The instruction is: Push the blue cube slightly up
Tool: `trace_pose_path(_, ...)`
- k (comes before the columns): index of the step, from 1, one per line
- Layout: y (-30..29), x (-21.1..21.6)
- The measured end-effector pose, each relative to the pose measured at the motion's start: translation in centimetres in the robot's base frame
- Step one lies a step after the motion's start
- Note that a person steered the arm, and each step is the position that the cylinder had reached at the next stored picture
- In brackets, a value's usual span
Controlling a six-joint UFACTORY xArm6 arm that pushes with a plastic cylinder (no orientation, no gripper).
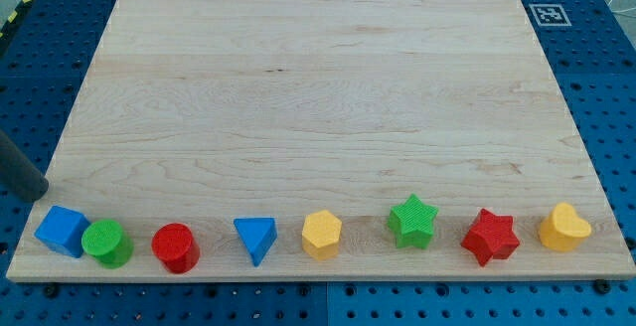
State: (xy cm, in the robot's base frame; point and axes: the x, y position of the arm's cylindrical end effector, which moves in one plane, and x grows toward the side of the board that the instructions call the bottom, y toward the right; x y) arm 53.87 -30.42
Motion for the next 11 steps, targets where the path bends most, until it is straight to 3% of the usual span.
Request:
trace_pose_path(6, 0.2, 7.8)
trace_pose_path(10, 6.2, 8.0)
trace_pose_path(11, 6.6, 4.8)
